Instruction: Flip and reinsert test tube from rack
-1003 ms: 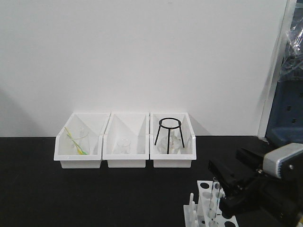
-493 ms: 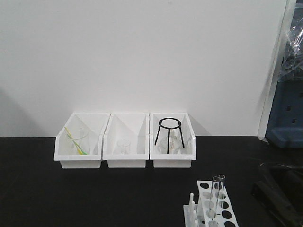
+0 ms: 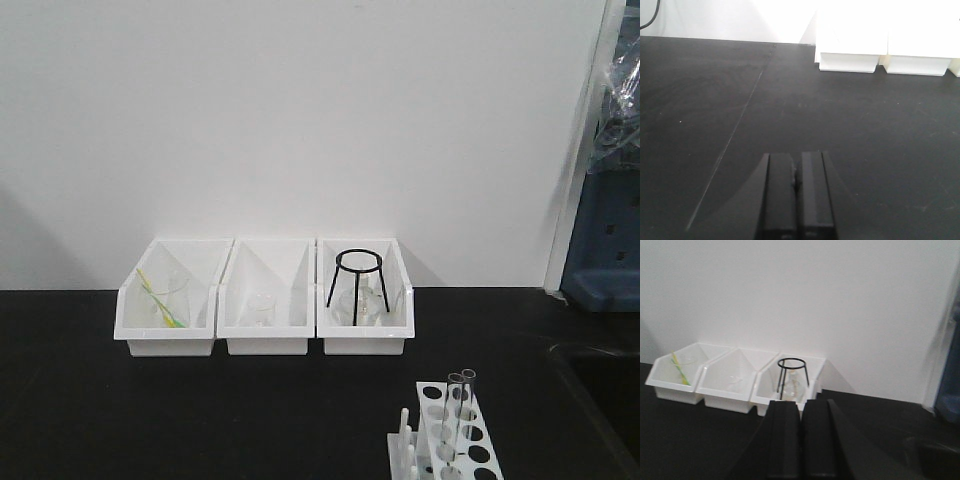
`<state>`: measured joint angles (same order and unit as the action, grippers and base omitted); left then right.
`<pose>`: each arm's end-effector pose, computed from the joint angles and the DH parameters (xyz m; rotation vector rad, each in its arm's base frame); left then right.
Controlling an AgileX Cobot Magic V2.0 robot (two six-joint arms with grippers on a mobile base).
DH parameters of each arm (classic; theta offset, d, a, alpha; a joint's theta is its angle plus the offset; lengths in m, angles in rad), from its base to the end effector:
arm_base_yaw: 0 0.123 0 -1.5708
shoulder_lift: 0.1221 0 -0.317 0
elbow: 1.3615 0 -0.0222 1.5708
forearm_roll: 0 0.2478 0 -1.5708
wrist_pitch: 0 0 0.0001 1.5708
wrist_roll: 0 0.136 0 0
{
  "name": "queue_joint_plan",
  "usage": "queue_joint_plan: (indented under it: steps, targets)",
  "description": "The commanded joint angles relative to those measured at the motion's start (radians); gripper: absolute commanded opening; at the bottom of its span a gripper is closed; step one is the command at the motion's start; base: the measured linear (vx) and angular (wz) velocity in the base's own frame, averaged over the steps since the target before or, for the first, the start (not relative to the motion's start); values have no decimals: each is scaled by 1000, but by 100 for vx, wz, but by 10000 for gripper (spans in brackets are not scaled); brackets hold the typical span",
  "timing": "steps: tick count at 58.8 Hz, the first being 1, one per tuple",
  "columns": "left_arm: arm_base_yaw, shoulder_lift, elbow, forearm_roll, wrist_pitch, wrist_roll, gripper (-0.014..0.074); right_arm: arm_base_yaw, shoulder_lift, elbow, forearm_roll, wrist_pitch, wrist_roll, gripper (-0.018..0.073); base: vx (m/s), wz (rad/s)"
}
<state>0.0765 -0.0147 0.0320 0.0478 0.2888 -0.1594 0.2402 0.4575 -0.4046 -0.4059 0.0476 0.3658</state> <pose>0.0629 0.0067 0.1668 -0.1795 1.7804 -0.0144 0.1149 0.0255 0.3259 -0.2061 1.5685 0.1421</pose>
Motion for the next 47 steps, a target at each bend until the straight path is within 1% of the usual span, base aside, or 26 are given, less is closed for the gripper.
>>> queue_joint_plan:
  steps: [1,2,5,8,11,14,17,22,27,34,37,41,47]
  targets:
    - [-7,-13,0,-3,-87,0,-6,-51,-74,-29,157,50,-181,-15,0,0]
    - [-7,-13,0,-3,-87,0,-6,-70,-95,-29,192,69,-230,-15,0,0]
    - [-7,-13,0,-3,-87,0,-6,-114,-145,-26,254,110,-341,-14,0,0]
    - [-7,-13,0,-3,-87,0,-6,-159,-195,-9,296,117,-426,-13,0,0]
    - [-7,-13,0,-3,-87,0,-6,-198,-248,25,316,102,-456,-13,0,0]
    - [-7,-13,0,-3,-87,0,-6,-228,-303,72,314,76,-437,-13,0,0]
    - [-7,-13,0,-3,-87,0,-6,-243,-358,128,305,51,-388,-13,0,0]
    - [-7,-13,0,-3,-87,0,-6,-239,-447,227,278,37,-333,-12,0,0]
    - [-7,-13,0,-3,-87,0,-6,-239,-482,317,288,24,-301,-12,0,0]
    - [-7,-13,0,-3,-87,0,-6,-239,-481,409,293,-16,-298,-12,0,0]
    - [-7,-12,0,-3,-87,0,-6,-239,-480,441,292,-56,-299,-12,0,0]
    - [-7,-12,0,-3,-87,0,-6,-239,-480,436,293,-14,-299,-12,0,0]
    - [-7,-12,0,-3,-87,0,-6,-239,-478,436,292,-6,-299,-12,0,0]
